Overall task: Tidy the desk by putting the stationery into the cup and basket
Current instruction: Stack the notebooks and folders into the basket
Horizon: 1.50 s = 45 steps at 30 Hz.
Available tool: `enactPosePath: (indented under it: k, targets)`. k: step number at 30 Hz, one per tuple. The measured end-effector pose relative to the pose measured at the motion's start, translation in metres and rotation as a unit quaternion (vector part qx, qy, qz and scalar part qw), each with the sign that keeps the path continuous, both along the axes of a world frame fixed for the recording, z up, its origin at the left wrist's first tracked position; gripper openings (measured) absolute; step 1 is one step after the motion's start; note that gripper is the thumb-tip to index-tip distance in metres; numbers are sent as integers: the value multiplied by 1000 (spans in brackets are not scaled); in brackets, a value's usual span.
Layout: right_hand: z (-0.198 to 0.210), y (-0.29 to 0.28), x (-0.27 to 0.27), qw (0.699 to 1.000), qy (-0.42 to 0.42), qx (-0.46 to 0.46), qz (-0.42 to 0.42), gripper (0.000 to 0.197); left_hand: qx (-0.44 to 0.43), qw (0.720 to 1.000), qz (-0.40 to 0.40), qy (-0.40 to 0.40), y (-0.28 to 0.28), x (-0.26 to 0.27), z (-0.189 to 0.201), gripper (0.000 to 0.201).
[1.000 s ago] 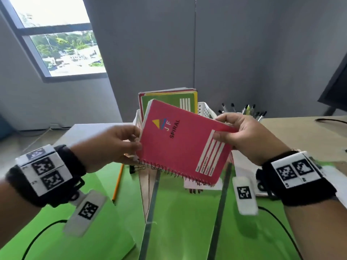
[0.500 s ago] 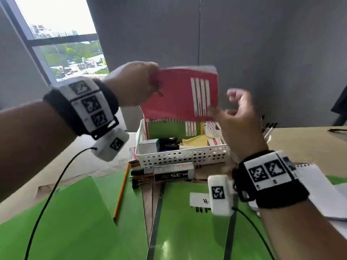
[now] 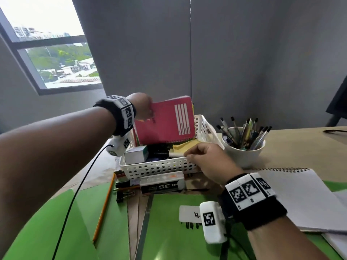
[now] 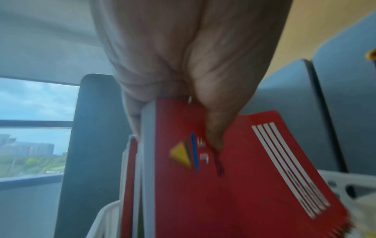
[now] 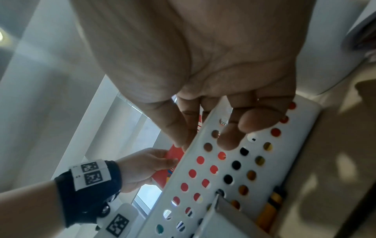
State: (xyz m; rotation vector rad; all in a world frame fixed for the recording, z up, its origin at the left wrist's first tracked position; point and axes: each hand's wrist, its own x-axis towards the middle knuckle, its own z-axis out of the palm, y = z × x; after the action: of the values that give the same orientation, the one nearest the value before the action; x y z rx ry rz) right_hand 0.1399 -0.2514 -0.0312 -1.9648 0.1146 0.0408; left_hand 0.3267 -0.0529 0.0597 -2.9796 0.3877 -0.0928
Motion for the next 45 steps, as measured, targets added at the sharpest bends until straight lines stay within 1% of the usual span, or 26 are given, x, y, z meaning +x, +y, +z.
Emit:
enactPosePath:
  k: [1,2,3,5,6,7,8,9,10,12,13,14,19,22,24,26,31,33,34,36,38,39,40,41,43,45]
  targets:
    - [-1,0,1,1000,-4,1,0,12,62,998,13,8,-5,4,-4,33]
    - [-2,-1,2,1000,-8,0,0,12,106,994,23,-5,-8,8,-9,43]
    - [-3,-1,2,1000,-12,1,1,12,110,993,32,-26,-12,13,-11,56]
    - [-4,1,2,1000,-15,1,5,11,58,996,34,-51,-17,19,-12,93]
    - [-4,1,2,1000,-14,0,7,10,24,999,31,-38,-21,23,-11,110]
    - [-5,1,2,1000,-13,-1,7,11,-10,999,32,-7,-25,24,-8,122]
    - [-6,1,3,1000,-12,0,6,12,-38,998,33,31,-29,22,-6,125]
    - [-6,1,3,1000,-10,2,4,15,-38,997,32,62,-34,21,-6,118]
    - [-6,0,3,1000,-6,3,2,19,-13,997,27,77,-38,19,-6,100]
    - [-4,0,4,1000,1,-1,0,28,30,998,21,60,-42,15,-7,61]
    - [-5,-1,4,1000,2,-2,-1,31,32,998,24,54,-42,14,-7,52]
    - [-5,-1,5,1000,2,-5,-1,34,31,998,23,48,-41,14,-6,51]
    - [-8,0,5,1000,0,-13,-3,36,-2,999,32,17,-29,9,-8,64]
    - [-8,0,6,1000,-6,-13,-1,36,44,998,44,15,-30,2,-21,90]
    - [-9,0,6,1000,-10,-14,0,36,79,995,45,34,-30,2,-26,107]
    - [-9,1,6,1000,-16,-11,0,36,76,995,45,55,-27,4,-25,120]
    - [-6,1,3,1000,-14,-8,2,35,47,996,46,67,-21,0,-19,128]
    - [-3,1,2,1000,-12,-3,6,33,33,997,45,60,-15,-10,-11,124]
    - [-1,2,0,1000,-7,-5,7,31,20,998,36,51,-13,-16,-4,115]
    - [7,2,-5,999,1,-28,21,19,-17,999,4,34,-9,-35,13,87]
    - [24,1,-16,996,-5,-71,59,9,-95,994,-41,23,-6,-62,30,59]
    - [35,0,-22,992,-20,-91,83,10,-158,985,-66,14,-5,-78,35,46]
    - [47,-2,-29,989,-41,-102,104,11,-239,967,-86,10,-3,-95,38,34]
    - [58,-5,-36,986,-64,-102,115,11,-328,940,-94,18,0,-115,37,23]
    - [79,-14,-49,984,-107,-79,115,9,-486,867,-90,60,6,-155,23,12]
    - [92,-24,-59,984,-112,-75,114,7,-605,779,-66,151,13,-191,-3,15]
